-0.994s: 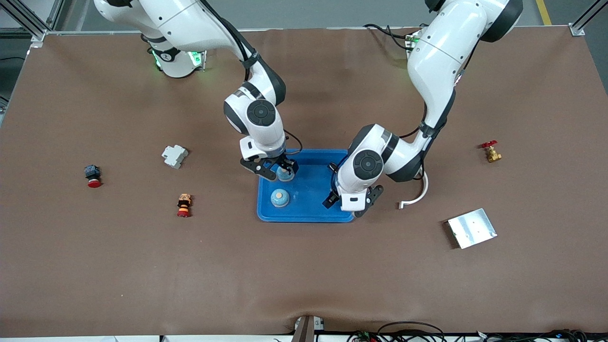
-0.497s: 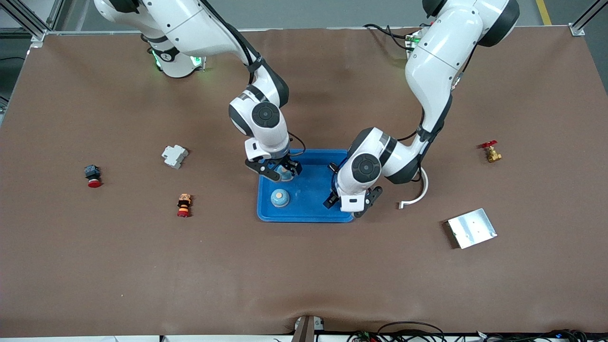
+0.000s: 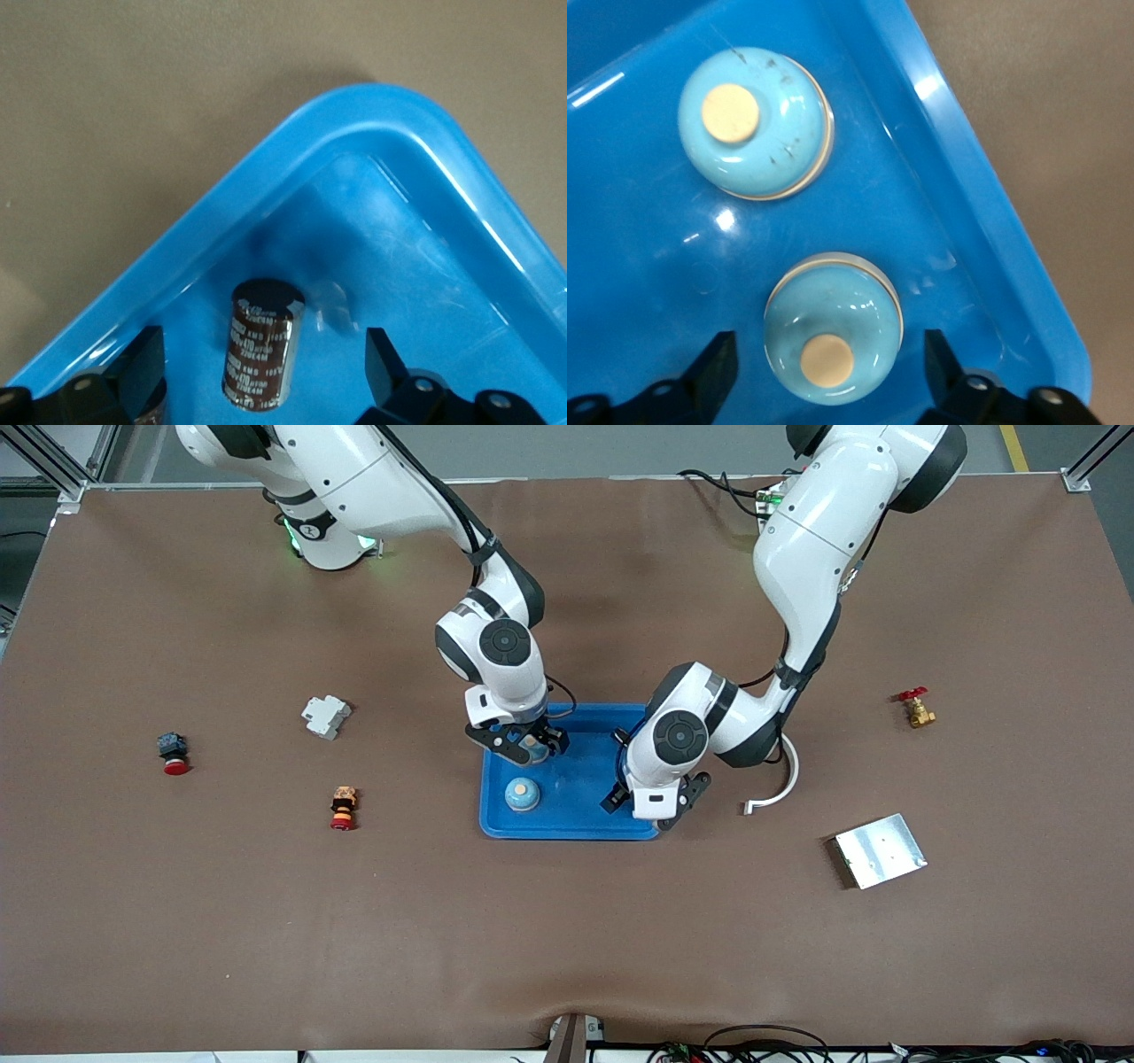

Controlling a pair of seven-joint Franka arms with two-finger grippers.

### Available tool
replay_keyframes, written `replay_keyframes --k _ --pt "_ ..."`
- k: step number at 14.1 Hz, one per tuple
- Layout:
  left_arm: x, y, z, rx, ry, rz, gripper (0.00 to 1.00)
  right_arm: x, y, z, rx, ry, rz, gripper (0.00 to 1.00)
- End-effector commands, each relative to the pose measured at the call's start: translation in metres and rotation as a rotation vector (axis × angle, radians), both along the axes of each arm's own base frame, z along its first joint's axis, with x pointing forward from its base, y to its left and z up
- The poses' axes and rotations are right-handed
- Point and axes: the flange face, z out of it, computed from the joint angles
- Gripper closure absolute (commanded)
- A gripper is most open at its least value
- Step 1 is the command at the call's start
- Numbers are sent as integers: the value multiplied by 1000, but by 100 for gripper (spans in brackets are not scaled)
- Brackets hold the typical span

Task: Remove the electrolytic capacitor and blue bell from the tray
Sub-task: 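Close the left gripper on the capacitor while the right gripper grasps the bell, then lift the capacitor toward the bracket while the right gripper carries the bell away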

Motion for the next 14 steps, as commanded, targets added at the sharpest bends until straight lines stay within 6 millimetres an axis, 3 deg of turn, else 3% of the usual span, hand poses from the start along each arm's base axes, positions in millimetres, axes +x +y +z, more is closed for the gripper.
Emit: replay_keyframes --k 1,5,8,10,12,14 --pt "1 -7 -2 13 -22 2 0 3 6 2 -10 -21 -5 100" --pt "0 -8 -3 14 -21 0 0 4 6 4 -12 -20 -3 100" --pt "1 -7 -2 16 -21 16 0 17 3 21 -18 -21 -4 100" --pt "1 -8 -1 16 -17 48 15 31 -1 39 -67 14 11 100" --pt "2 -6 -2 19 -17 52 22 46 -21 61 -115 58 52 100" --pt "2 -7 -2 18 -18 53 37 60 -48 82 -131 77 83 100"
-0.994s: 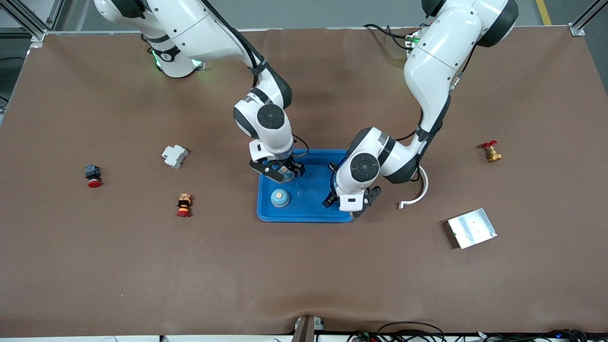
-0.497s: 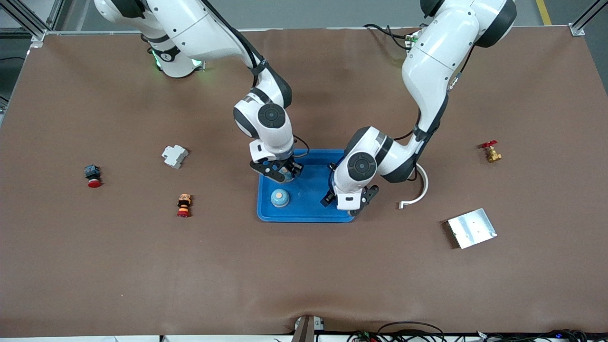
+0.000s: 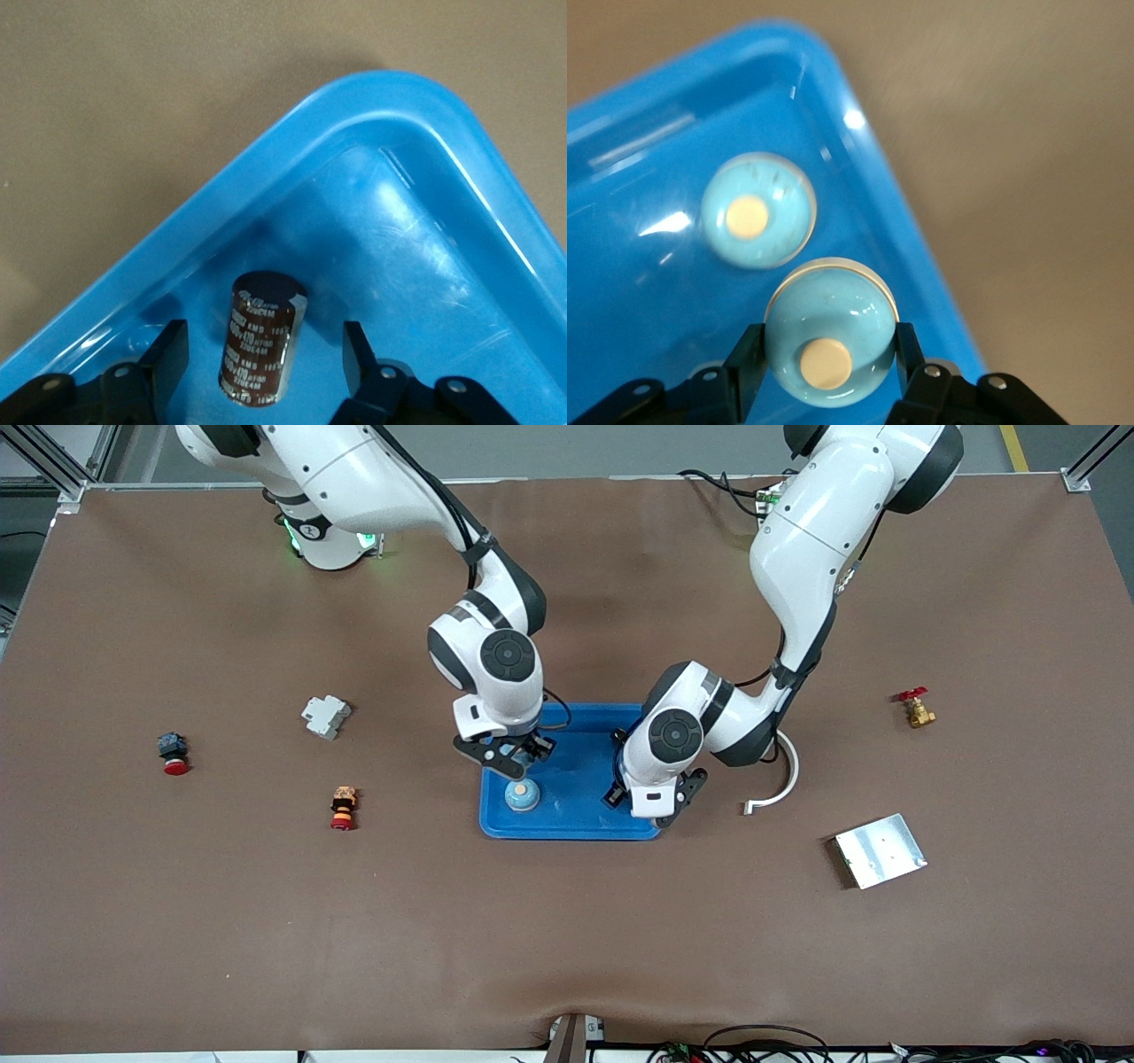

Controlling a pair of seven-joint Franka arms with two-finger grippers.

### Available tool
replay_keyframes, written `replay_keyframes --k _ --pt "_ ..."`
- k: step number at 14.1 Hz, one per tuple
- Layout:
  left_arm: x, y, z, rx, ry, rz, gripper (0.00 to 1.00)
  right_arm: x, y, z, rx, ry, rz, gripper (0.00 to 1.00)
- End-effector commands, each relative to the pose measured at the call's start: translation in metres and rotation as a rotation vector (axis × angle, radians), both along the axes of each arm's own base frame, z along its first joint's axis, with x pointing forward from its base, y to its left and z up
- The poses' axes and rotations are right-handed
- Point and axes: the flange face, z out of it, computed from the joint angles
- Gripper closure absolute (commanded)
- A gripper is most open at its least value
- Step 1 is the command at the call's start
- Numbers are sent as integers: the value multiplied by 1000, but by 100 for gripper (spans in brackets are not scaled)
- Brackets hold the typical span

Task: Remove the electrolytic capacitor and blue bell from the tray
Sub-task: 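Lift the capacitor toward the bracket while the right gripper carries the bell away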

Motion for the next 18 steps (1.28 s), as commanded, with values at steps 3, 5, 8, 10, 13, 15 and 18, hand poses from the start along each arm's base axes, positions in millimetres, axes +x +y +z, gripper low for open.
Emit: replay_keyframes --k 3,5,8,10,13,15,18 --pt "6 -2 3 6 -37 15 69 33 -74 67 -33 47 100 100" --pt "7 -3 7 2 -42 13 88 41 -111 87 -35 61 152 100" --pt "14 2 20 -5 -59 22 100 45 -174 114 -26 66 260 100" --pt "20 7 31 -7 -77 28 100 45 -211 130 -21 68 321 100" --pt "32 20 57 -1 -114 40 100 30 -253 145 -22 76 365 100" --pt "42 36 69 14 -138 36 100 16 -281 154 -22 81 399 100" --pt "41 57 83 49 -98 -88 100 -3 -317 168 -21 80 435 100"
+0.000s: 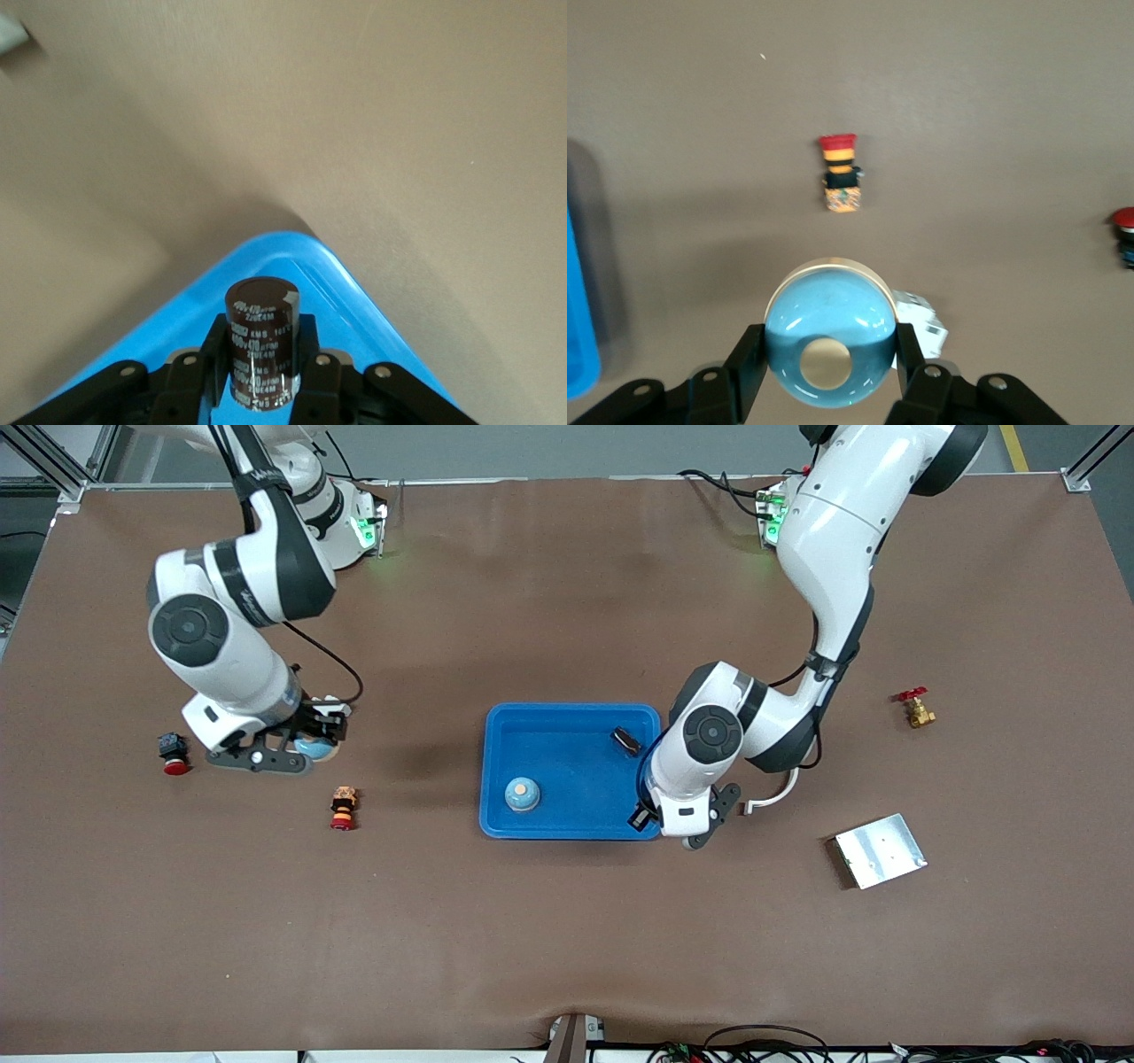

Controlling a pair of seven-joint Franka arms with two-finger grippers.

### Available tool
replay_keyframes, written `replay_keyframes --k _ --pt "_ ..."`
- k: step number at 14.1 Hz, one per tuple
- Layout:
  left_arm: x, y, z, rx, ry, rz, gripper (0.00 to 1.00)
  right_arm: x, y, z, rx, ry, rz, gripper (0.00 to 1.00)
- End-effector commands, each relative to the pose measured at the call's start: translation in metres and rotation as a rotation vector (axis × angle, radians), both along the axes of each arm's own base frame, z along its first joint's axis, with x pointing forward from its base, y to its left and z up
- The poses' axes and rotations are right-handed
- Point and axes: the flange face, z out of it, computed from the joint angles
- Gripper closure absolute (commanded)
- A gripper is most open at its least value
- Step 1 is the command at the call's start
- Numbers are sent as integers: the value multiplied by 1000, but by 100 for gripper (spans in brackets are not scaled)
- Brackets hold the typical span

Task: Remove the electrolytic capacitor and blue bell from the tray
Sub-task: 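Lift the capacitor toward the bracket while the right gripper carries the bell away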

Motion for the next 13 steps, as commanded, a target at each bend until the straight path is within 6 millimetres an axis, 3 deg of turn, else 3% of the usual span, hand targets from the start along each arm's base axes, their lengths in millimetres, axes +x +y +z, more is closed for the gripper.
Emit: replay_keyframes --k 1,5,10,13 --pt "-8 30 23 57 37 -144 99 -27 -43 15 -2 -6 53 100" --pt "-36 89 39 82 69 -462 99 -50 -104 15 7 7 156 100" --pt "-53 171 63 93 95 -601 100 -65 -212 -3 92 -3 257 100" --pt "-62 215 63 82 140 -734 100 -77 -256 -13 89 -23 301 100"
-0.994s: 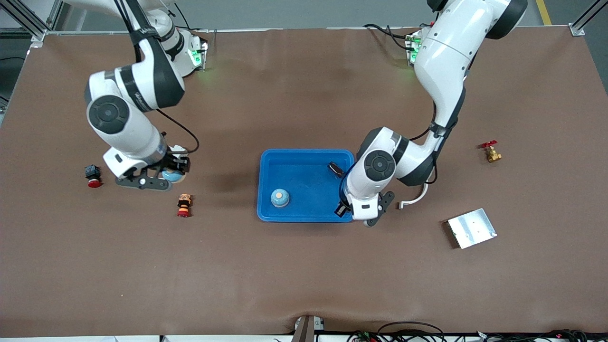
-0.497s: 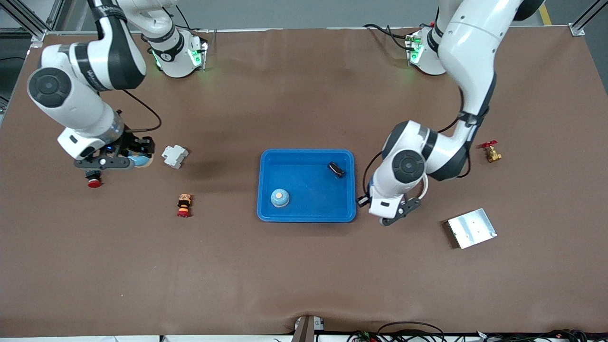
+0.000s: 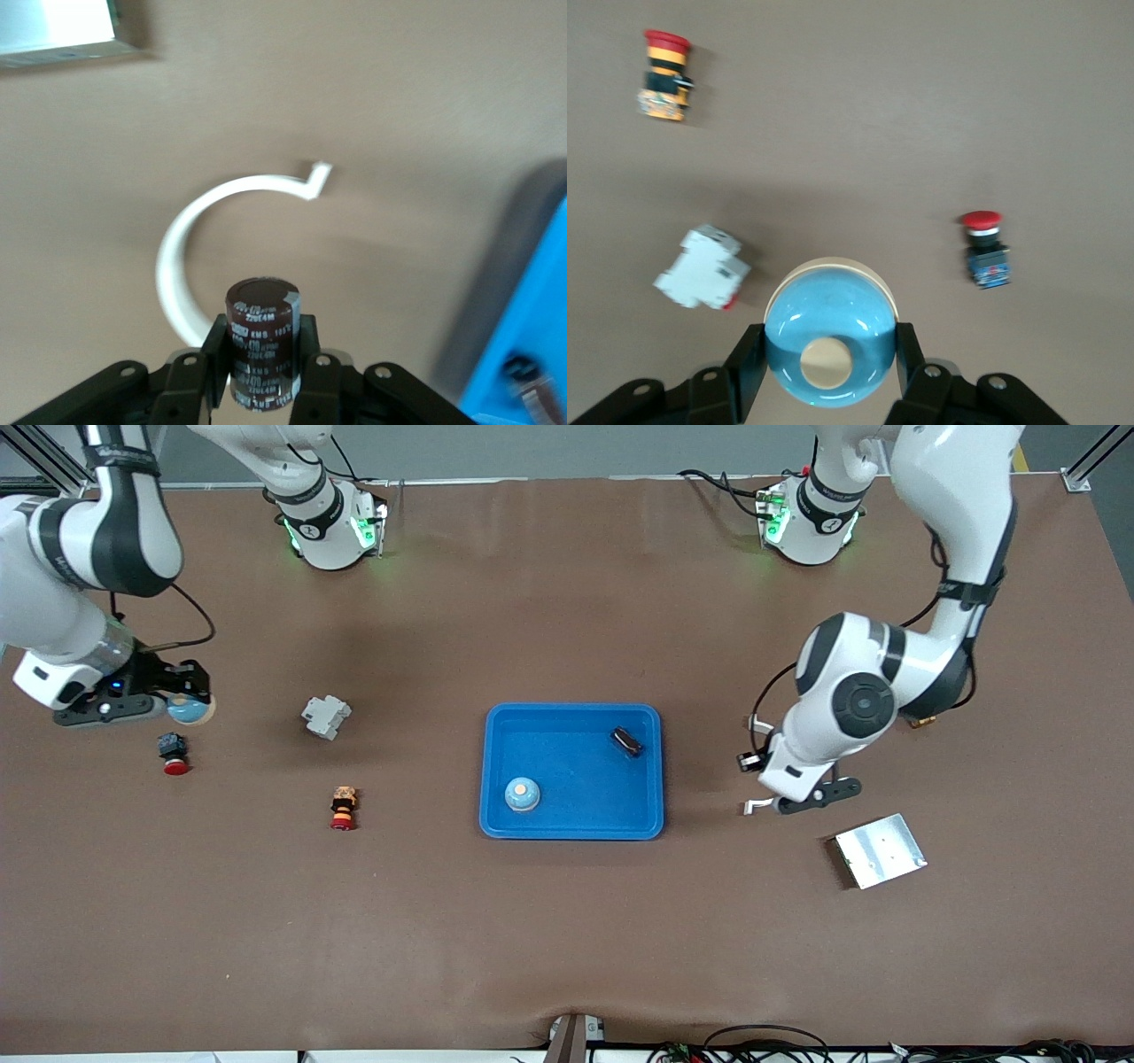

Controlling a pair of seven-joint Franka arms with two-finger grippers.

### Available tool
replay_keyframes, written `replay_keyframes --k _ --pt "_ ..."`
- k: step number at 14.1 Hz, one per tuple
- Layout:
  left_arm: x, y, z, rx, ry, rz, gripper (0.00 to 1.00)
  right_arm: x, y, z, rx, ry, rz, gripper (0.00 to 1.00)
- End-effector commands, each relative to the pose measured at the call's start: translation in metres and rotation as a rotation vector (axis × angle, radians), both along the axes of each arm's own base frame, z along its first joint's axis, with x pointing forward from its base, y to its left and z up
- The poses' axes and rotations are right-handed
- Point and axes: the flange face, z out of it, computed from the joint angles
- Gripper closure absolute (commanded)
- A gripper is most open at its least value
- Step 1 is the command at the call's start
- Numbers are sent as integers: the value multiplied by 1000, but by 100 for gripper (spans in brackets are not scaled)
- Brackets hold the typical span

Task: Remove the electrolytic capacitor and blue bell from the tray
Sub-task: 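Lift the capacitor toward the bracket while the right gripper carries the bell away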

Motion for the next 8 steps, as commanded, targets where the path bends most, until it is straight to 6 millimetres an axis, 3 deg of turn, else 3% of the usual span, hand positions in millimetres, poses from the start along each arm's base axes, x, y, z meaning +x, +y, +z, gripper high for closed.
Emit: replay_keyframes --k 1,4,8 --pt "-20 36 4 5 29 -122 100 -19 -24 -9 10 -21 35 100" --pt "-21 67 4 -9 39 -224 100 -48 -56 -45 6 -42 50 100" --pt "-26 83 -7 32 55 -321 96 -81 -60 -88 9 -39 51 100"
